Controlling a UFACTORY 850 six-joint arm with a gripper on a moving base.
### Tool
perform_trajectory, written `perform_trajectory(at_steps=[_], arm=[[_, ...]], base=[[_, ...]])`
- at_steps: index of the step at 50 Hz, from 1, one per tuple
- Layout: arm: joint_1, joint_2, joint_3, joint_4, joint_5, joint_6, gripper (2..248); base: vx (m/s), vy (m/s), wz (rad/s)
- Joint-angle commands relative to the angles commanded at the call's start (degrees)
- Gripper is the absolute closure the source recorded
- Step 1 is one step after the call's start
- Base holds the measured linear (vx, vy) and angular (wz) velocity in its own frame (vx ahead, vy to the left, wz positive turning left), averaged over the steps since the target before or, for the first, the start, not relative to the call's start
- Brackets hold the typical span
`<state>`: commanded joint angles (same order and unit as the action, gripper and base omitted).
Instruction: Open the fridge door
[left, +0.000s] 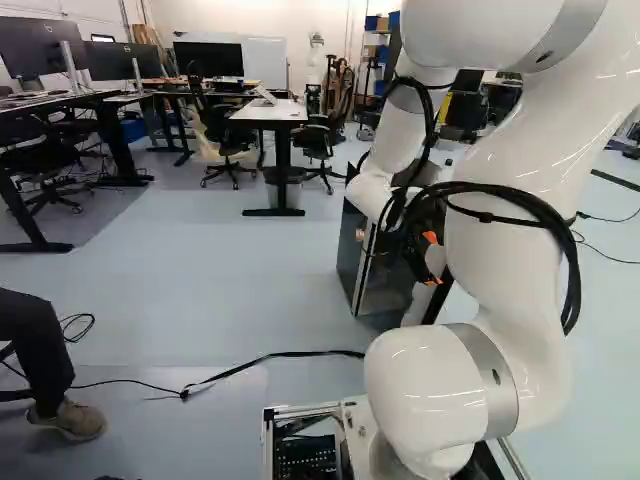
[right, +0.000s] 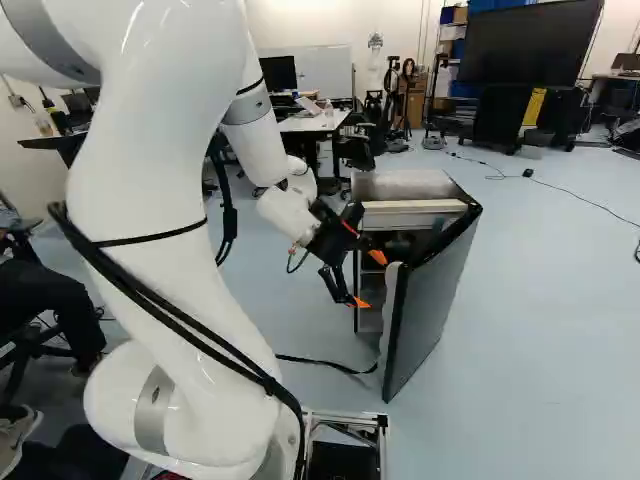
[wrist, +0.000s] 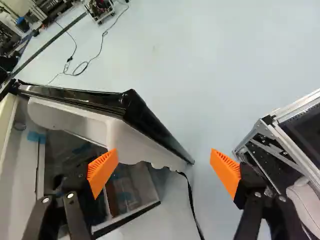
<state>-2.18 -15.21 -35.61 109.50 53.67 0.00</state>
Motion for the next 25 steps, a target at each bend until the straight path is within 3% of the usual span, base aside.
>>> perform_trajectory(at_steps=[25], arm=[[-0.6,-0.2,-0.3,-0.1,1.2,0.0,3]], base=[[0.000,0.000,0.000]])
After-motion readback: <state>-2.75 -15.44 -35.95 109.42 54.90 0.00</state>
